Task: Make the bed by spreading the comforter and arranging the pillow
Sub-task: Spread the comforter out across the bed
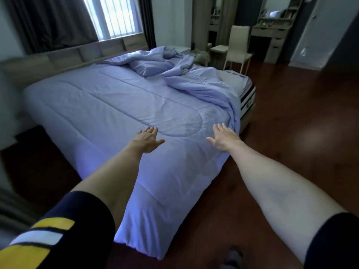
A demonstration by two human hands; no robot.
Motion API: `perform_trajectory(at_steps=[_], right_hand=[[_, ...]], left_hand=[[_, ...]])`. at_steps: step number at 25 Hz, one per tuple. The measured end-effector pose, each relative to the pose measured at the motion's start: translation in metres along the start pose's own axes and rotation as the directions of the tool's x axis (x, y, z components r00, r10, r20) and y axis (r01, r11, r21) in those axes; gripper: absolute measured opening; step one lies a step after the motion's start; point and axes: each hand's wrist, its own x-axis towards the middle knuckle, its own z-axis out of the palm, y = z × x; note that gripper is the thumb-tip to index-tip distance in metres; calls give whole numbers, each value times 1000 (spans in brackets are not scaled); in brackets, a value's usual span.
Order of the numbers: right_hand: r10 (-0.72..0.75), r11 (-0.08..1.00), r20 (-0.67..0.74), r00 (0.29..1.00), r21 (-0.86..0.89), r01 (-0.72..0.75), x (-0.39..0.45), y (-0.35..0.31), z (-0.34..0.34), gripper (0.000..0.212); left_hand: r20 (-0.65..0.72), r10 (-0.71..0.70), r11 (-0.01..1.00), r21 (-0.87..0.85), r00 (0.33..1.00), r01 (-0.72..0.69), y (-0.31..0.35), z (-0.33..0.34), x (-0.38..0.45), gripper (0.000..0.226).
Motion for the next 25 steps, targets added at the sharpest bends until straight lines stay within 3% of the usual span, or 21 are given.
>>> perform_trajectory(at_steps=[5, 13, 19, 25], right_hand=[[33, 999, -50, 998, 0, -33, 81, 98, -28, 78], [-8, 999, -33, 999, -38, 7, 209, 241, -62, 75], [-9, 999, -4, 1000, -40, 9, 307, 309, -68, 73], [-11, 1000, 29, 1000, -20, 11, 469, 362, -81, 71]], left_hand=[[-61, 12, 1000, -23, 998, -13, 63, -33, 104, 75], [-47, -39, 995, -98, 998, 34, 166, -63, 255, 75], [-34, -37, 989, -145, 999, 32, 209, -74, 372, 75], [-30, -66, 976, -212, 997, 58, 229, -92, 543, 77]])
